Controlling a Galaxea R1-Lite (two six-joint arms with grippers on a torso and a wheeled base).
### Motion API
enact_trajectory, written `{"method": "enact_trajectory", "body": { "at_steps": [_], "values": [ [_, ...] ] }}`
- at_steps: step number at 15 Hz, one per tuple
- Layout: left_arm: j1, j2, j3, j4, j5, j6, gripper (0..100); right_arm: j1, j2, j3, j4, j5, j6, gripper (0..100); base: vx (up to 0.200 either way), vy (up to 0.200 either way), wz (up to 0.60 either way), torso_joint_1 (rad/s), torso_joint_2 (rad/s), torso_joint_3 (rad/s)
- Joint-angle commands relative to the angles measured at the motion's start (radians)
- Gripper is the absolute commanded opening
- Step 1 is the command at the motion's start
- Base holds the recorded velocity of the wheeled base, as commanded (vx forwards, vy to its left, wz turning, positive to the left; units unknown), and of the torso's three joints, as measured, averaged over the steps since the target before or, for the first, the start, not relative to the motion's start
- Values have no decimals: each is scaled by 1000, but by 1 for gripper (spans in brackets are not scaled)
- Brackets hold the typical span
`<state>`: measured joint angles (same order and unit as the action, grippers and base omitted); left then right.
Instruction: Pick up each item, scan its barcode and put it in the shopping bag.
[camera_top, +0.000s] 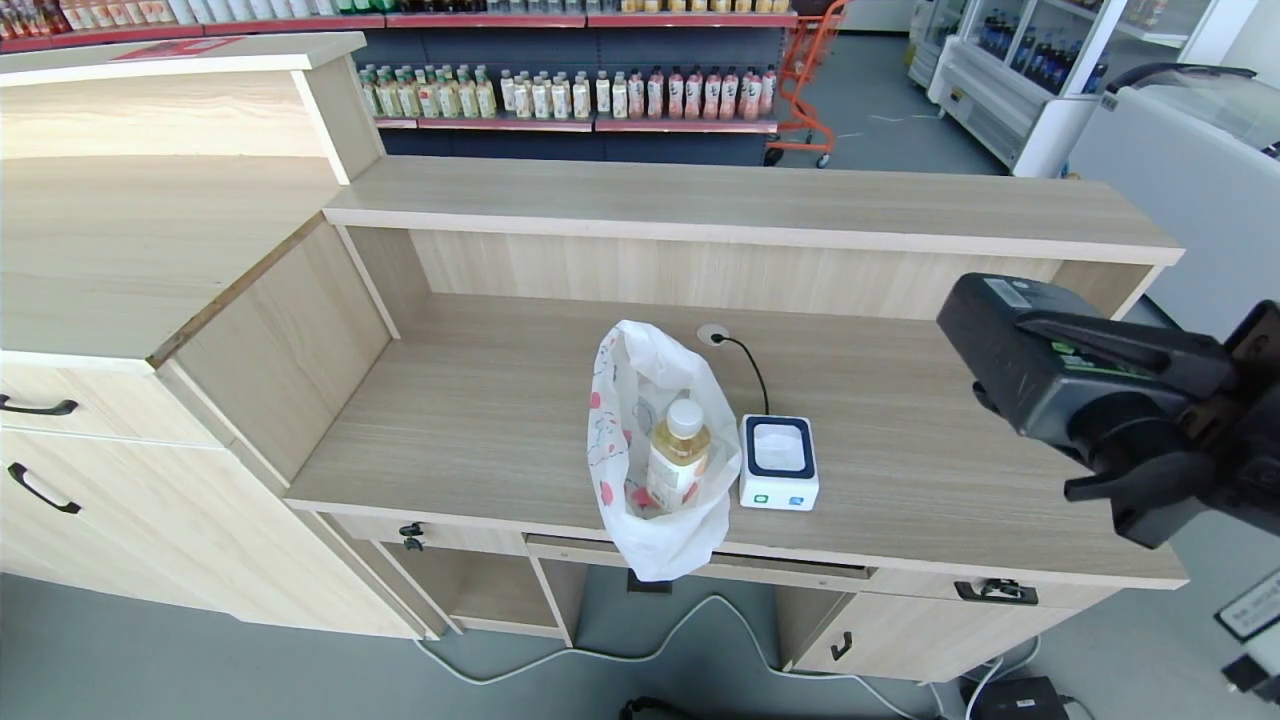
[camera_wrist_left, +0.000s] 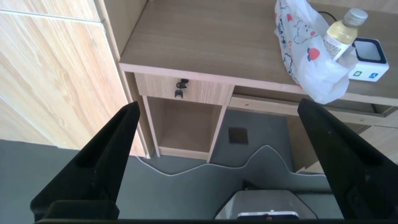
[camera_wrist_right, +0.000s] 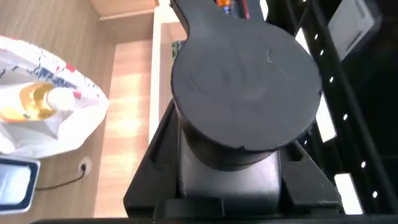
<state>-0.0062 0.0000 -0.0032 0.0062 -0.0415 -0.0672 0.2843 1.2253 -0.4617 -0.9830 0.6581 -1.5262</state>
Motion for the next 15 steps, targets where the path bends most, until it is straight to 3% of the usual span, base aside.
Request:
{"method": "enact_trajectory", "body": {
  "at_steps": [1,2,4,5,6,8,9,11,12,15],
  "values": [
    [0,0,0,0,0,0,100,-347,46,6,-2,5,274,0,0,0,0,0,0,0],
    [0,0,0,0,0,0,100,-430,77,3,6,0,394,0,0,0,0,0,0,0],
    [0,0,0,0,0,0,100,-470,115,-2,21,-43,653,0,0,0,0,0,0,0],
    [0,0,0,0,0,0,100,-471,163,-6,21,-213,853,0,0,0,0,0,0,0],
    [0,0,0,0,0,0,100,-465,197,-6,23,-296,1002,0,0,0,0,0,0,0],
    [0,0,0,0,0,0,100,-396,258,-37,18,-319,1408,0,0,0,0,0,0,0],
    [0,0,0,0,0,0,100,-362,286,-63,14,-314,1549,0,0,0,0,0,0,0],
    [0,0,0,0,0,0,100,-338,349,-120,12,-295,1698,0,0,0,0,0,0,0],
    [0,0,0,0,0,0,100,-324,433,-216,10,-258,1810,0,0,0,0,0,0,0],
    [0,0,0,0,0,0,100,-307,588,-382,23,-247,1973,0,0,0,0,0,0,0]
  ]
}}
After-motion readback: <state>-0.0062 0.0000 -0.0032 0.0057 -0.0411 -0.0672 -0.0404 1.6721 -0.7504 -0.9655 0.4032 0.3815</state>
